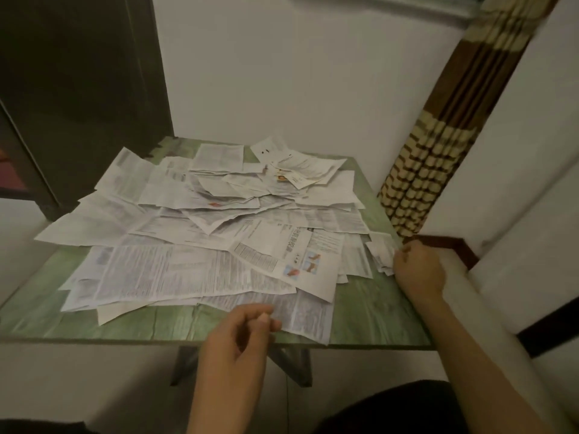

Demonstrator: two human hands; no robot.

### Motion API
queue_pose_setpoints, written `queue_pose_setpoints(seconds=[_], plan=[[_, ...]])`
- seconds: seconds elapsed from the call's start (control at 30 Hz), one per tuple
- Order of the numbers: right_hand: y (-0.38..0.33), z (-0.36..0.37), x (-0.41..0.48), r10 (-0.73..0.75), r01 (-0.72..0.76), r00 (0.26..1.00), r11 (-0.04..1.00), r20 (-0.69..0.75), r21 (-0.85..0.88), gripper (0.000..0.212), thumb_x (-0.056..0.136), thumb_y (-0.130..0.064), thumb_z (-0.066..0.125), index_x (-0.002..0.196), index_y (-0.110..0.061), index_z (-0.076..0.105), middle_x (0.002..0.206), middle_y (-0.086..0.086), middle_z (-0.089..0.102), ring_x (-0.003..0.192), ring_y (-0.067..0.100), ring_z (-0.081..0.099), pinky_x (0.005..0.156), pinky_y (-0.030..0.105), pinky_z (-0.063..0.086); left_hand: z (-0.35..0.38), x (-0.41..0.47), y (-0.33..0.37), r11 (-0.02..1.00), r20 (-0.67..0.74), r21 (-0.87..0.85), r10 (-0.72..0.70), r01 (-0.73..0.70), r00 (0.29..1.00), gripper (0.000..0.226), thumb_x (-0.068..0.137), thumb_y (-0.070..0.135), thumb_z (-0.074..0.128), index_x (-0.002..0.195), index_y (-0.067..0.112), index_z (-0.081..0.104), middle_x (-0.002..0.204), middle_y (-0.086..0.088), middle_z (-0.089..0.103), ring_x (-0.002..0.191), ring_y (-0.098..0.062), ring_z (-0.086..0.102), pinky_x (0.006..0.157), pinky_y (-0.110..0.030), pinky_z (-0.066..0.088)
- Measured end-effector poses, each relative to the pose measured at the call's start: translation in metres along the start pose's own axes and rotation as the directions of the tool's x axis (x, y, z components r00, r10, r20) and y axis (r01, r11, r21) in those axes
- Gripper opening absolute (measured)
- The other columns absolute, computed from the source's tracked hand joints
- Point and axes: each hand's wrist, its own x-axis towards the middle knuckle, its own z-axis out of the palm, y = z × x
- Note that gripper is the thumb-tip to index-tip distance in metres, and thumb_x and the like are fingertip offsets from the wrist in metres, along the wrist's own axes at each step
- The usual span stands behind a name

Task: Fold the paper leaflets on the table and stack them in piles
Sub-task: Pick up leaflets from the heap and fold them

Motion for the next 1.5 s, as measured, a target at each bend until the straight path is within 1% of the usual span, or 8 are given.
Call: queue_pose_setpoints(seconds=[0.2,0.3,0.43,0.57,0.87,1.07,1.37,1.5], plan=[[-0.004,0.003,-0.001,-0.284,0.284,0.957,0.959,0.06,0.006,0.024,0.079,0.011,0.056,0.101,0.007,0.067,0.106,0.026,0.061,0.096,0.041,0.056,0.079,0.035,0.041,0.018,0.001,-0.003,0.999,0.053,0.032,-0.022,0.02,0.998,0.025,0.091,0.004,0.053,0.08,0.021,0.066,0.069,0.009,0.071,0.064,-0.002,0.064,0.06,-0.016,0.044],[-0.005,-0.007,-0.005,-0.333,0.343,0.919,0.939,0.209,-0.009,0.031,0.093,0.001,0.045,0.121,0.004,0.058,0.127,0.021,0.056,0.117,0.035,0.051,0.096,0.03,0.032,0.025,-0.001,-0.001,0.999,0.059,0.028,-0.024,0.023,0.998,0.025,0.09,0.003,0.053,0.078,0.021,0.067,0.068,0.007,0.071,0.066,-0.008,0.066,0.062,-0.021,0.044],[-0.017,-0.015,-0.011,-0.295,0.303,0.919,0.953,0.261,0.011,0.029,0.099,-0.02,0.036,0.108,-0.005,0.059,0.121,0.016,0.059,0.101,0.025,0.053,0.08,0.03,0.035,0.03,-0.001,0.001,0.999,0.074,0.036,-0.02,0.017,0.997,0.025,0.09,0.003,0.054,0.078,0.022,0.067,0.069,0.007,0.071,0.065,-0.007,0.066,0.063,-0.023,0.044],[-0.014,-0.007,-0.02,-0.287,0.303,0.899,0.953,0.33,0.003,0.048,0.1,-0.036,0.036,0.143,-0.015,0.038,0.151,0.008,0.031,0.137,0.023,0.029,0.109,0.03,0.024,0.027,0.004,0.008,0.998,0.08,0.054,0.02,-0.024,0.997,0.024,0.091,0.006,0.053,0.081,0.023,0.066,0.071,0.012,0.07,0.063,-0.001,0.063,0.06,-0.016,0.048],[-0.016,0.005,-0.011,-0.307,0.313,0.909,0.949,0.282,0.027,0.044,0.101,-0.025,0.032,0.142,-0.011,0.039,0.148,0.012,0.035,0.137,0.026,0.028,0.114,0.042,0.02,0.038,0.004,0.016,0.997,0.108,0.063,0.039,-0.046,0.993,0.022,0.091,0.009,0.053,0.082,0.025,0.064,0.073,0.015,0.069,0.067,0.0,0.063,0.067,-0.021,0.046],[-0.014,-0.002,-0.016,-0.329,0.313,0.923,0.943,0.197,0.109,0.068,0.084,-0.054,0.026,0.133,-0.012,0.051,0.141,0.01,0.046,0.133,0.028,0.037,0.111,0.049,0.024,0.027,0.007,0.011,0.996,0.074,0.058,0.058,-0.062,0.996,0.024,0.09,0.005,0.054,0.08,0.023,0.066,0.071,0.01,0.07,0.064,0.0,0.063,0.06,-0.01,0.045],[-0.018,-0.016,-0.011,-0.25,0.191,0.961,0.911,0.12,0.366,0.039,0.093,-0.025,0.049,0.128,-0.007,0.053,0.132,0.009,0.053,0.122,0.023,0.047,0.097,0.026,0.03,0.016,0.011,0.007,0.999,0.04,0.049,0.019,-0.021,0.999,0.022,0.09,0.005,0.054,0.08,0.02,0.067,0.07,0.006,0.071,0.064,-0.002,0.064,0.068,-0.027,0.047],[-0.05,-0.024,-0.039,-0.443,0.394,0.893,0.858,0.085,0.33,0.036,0.091,-0.026,0.048,0.122,-0.01,0.058,0.13,0.006,0.054,0.123,0.018,0.046,0.099,0.021,0.025,0.012,0.012,0.002,0.998,0.023,0.058,0.015,-0.017,1.0,0.023,0.09,0.006,0.054,0.081,0.022,0.067,0.071,0.008,0.07,0.069,-0.009,0.064,0.07,-0.029,0.048]])
